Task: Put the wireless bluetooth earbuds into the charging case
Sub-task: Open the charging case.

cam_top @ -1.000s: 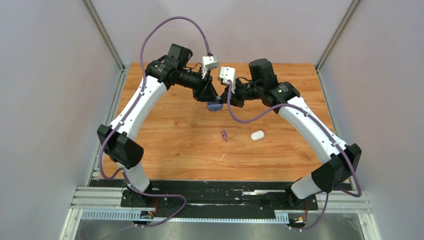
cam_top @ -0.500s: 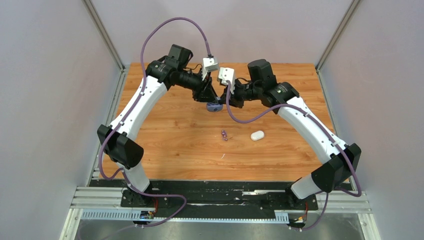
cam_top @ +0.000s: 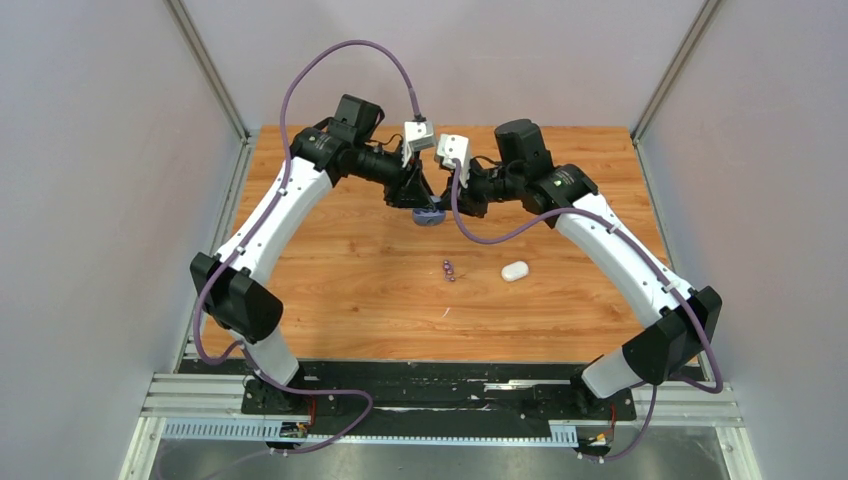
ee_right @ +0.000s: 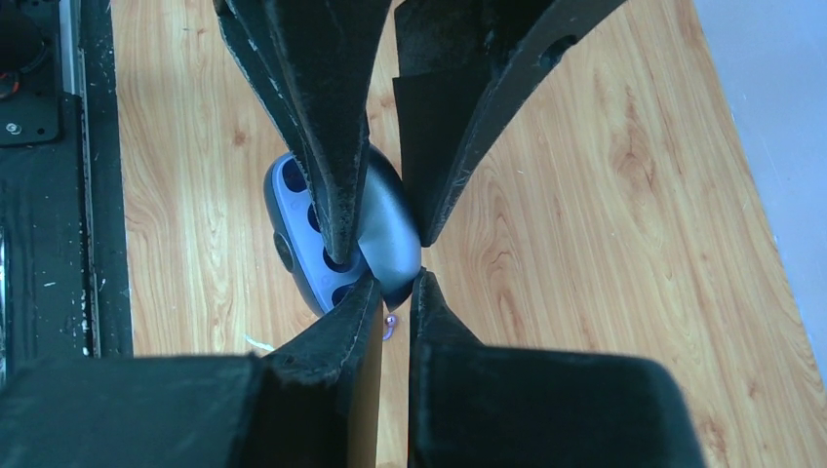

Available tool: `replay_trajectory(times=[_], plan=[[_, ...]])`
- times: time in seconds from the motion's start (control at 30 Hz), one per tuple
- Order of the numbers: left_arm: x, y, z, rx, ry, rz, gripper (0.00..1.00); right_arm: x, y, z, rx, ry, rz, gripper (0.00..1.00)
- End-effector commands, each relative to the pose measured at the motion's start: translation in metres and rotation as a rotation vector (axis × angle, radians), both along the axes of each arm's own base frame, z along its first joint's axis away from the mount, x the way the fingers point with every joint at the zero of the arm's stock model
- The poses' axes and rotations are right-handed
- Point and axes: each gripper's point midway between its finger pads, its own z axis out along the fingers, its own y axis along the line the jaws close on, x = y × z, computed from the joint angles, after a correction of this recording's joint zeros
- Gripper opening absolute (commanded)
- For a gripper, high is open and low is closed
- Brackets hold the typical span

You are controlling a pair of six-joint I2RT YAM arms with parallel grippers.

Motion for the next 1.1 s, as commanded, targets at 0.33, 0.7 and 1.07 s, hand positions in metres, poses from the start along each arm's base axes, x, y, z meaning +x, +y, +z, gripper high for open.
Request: replay_trajectory(times=[0.33, 0.7, 1.07], plan=[[-0.002, 0.006, 0.008, 0.006, -0.137, -0.029, 0.00, 0.001, 0.012, 0.038, 0.096, -0.084, 0.034, 0.00], [0.004, 0.007, 0.009, -0.012, -0.168, 0.032, 0.00, 0.018, 0.007, 0.054, 0.143, -0.083, -0.100, 0.42], [0.019, 0.017, 0.022, -0.106, -0.130, 0.210, 0.00, 0.003, -0.028, 0.065, 0.312, 0.140, -0.176, 0.59]])
